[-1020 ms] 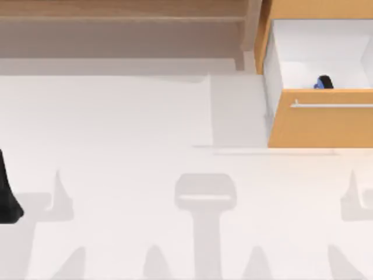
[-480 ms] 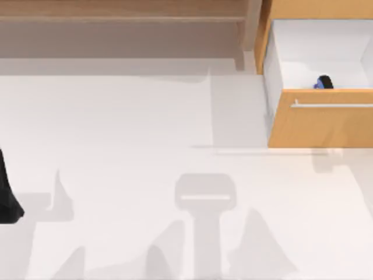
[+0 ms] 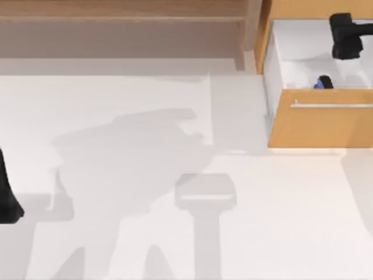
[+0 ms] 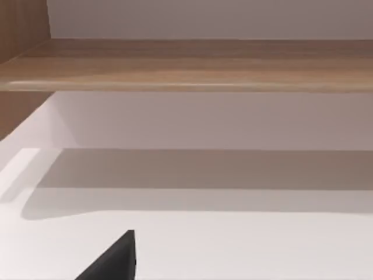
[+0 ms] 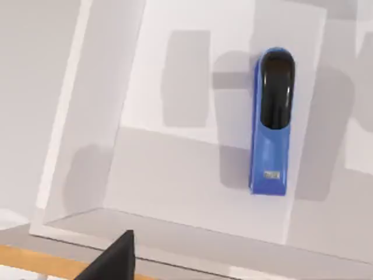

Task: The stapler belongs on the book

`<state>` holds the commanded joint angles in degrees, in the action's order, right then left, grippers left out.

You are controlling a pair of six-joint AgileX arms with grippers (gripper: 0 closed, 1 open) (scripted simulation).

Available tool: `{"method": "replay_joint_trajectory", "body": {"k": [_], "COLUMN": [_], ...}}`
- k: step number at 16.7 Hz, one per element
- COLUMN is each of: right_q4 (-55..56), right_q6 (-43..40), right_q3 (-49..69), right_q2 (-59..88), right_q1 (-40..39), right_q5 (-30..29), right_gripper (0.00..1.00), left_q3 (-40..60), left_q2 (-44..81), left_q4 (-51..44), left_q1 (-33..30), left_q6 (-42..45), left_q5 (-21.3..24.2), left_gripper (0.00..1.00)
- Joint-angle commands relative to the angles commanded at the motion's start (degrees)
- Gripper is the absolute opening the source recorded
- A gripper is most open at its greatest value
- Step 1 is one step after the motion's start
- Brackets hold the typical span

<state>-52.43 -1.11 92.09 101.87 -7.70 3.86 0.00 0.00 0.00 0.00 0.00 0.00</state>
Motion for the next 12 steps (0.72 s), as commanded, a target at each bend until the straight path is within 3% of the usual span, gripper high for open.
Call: {"method": "replay_joint_trajectory", "body": {"k": [7,12], "right_q4": [-16.2,-19.6], "right_q6": [0.7,1.1], "right_q3": [28.2,34.6], "right_q2": [30.5,37.1], "right_q1": [0.2,0.4], "right_q5": [-2.7,-4.1], "right_gripper": [1.00,1.00], "left_q3": [0.0,0.0], "left_q2": [0.0,0.0], "left_q4": [0.0,0.0], "left_q1": [0.0,0.0], "left_q6": [0.0,0.0], "left_q5": [0.0,0.0], "left_gripper": [1.00,1.00]}}
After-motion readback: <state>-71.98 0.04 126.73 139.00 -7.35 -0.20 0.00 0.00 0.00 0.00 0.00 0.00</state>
